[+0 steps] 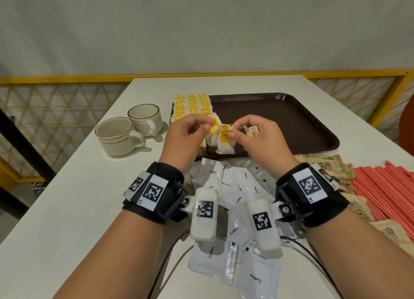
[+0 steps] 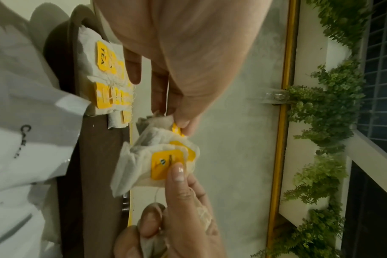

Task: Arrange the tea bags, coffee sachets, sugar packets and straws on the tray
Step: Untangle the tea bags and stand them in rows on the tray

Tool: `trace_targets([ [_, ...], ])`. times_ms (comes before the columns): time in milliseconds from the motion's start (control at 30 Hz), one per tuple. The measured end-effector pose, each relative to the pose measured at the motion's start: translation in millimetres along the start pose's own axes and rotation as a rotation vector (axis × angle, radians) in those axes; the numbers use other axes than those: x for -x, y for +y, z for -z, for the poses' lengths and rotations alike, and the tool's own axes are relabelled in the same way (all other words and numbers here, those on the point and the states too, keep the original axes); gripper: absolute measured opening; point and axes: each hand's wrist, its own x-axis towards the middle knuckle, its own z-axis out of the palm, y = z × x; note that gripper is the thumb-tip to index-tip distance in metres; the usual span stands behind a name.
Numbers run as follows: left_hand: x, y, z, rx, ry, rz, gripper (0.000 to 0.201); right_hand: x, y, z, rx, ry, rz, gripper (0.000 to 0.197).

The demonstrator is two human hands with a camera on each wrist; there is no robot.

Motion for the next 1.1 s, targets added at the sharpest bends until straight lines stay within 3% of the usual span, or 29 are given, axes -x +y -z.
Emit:
trace_targets([
  [100,-2.3,-3.3,3.2,0.019,0.054,0.004,0.021,0.2,-4.2,5.5,-0.054,-0.088,-0.01,0.006],
  [200,-2.5,-3.2,3.1,0.025,0.039,0.031,0.019,2.1,-7.3,4.8,-0.116,-0.152,-0.015,0.019],
  [367,0.9,-0.2,0.1,0.037,-0.109,0.026,0.012,1.1,-4.1,1.0,-0.065,-0.121,-0.042,0.023],
  [500,1.4,-0.4,0.1,0.012,-0.158,0.039,0.015,1.9,-3.0,1.9,-0.045,-0.103,-0.095,0.008],
  [767,3.5,3.5,-2.5,0.003,-0.153,0.073,0.014,2.4,-2.5,3.0,-0.205,-0.067,-0.195,0.011],
  [967,4.5,2.8,-4.9,0.014,-0.066,0.095,0.01,4.1,-1.9,-3.9,-0.204,-0.08,-0.206,0.012],
  [1100,3.6,2.0,-6.4,0.037,-0.053,0.159,0.016,4.7,-3.9,-6.4,-0.333,-0.018,-0.272,0.017],
])
